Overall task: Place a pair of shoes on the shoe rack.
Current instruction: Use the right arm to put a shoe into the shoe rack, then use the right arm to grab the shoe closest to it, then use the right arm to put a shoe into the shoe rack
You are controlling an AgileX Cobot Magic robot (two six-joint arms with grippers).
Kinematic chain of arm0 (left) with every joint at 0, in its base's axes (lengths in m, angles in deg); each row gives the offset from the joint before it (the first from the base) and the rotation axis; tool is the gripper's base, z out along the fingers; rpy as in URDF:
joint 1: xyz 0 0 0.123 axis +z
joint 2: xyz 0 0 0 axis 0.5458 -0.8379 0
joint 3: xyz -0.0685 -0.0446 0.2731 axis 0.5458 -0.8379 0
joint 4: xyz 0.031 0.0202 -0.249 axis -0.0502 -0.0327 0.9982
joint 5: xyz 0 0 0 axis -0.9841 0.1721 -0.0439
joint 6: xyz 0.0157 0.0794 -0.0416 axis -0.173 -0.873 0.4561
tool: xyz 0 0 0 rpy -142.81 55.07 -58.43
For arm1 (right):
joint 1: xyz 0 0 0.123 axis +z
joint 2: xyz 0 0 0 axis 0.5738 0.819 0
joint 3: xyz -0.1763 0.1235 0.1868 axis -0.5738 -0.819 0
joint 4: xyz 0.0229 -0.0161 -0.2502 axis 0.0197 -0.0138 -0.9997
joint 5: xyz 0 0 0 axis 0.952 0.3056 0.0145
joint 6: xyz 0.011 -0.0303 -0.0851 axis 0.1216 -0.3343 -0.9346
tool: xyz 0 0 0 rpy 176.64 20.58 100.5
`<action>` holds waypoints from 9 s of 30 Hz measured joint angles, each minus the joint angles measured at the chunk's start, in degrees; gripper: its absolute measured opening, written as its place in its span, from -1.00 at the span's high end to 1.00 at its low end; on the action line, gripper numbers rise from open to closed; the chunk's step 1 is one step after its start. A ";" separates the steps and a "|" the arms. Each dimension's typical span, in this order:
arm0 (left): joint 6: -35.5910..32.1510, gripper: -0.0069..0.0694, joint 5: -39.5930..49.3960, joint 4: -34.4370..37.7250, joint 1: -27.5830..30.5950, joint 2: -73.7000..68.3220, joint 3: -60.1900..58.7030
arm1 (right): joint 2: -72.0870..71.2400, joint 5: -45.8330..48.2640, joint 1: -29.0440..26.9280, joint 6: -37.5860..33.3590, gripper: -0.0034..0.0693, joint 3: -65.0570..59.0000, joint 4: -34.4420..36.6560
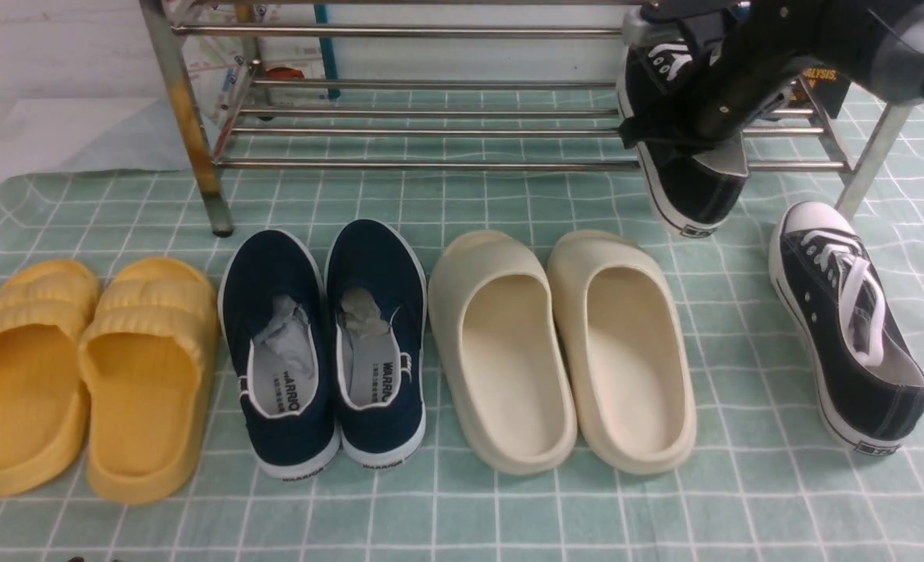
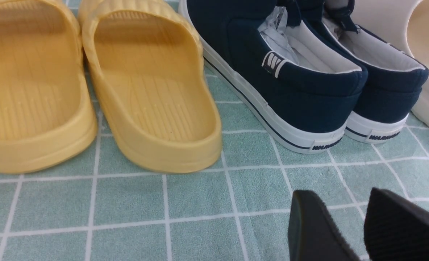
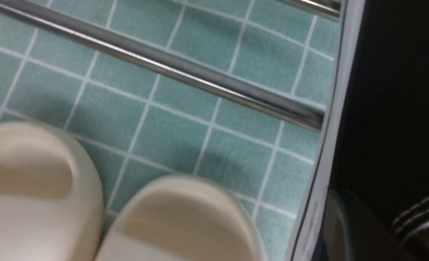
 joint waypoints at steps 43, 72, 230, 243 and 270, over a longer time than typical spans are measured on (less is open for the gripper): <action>0.00 0.19 0.00 0.00 0.00 0.00 0.00 | -17.08 -0.72 0.67 -8.32 0.91 -25.95 3.36; 0.00 0.19 0.00 0.00 0.00 0.00 0.00 | -17.50 3.26 2.30 0.59 0.81 -26.00 -0.39; 0.00 0.19 0.00 0.00 0.00 0.00 0.00 | -12.75 -17.29 -1.64 28.90 -0.16 -21.14 -34.78; 0.00 0.19 0.00 0.00 0.00 0.00 0.00 | -16.71 -3.09 -0.69 18.29 0.08 -20.67 -20.87; 0.00 0.19 0.00 0.00 0.00 0.00 0.00 | -18.41 -17.15 -6.74 9.83 0.92 -39.02 -21.47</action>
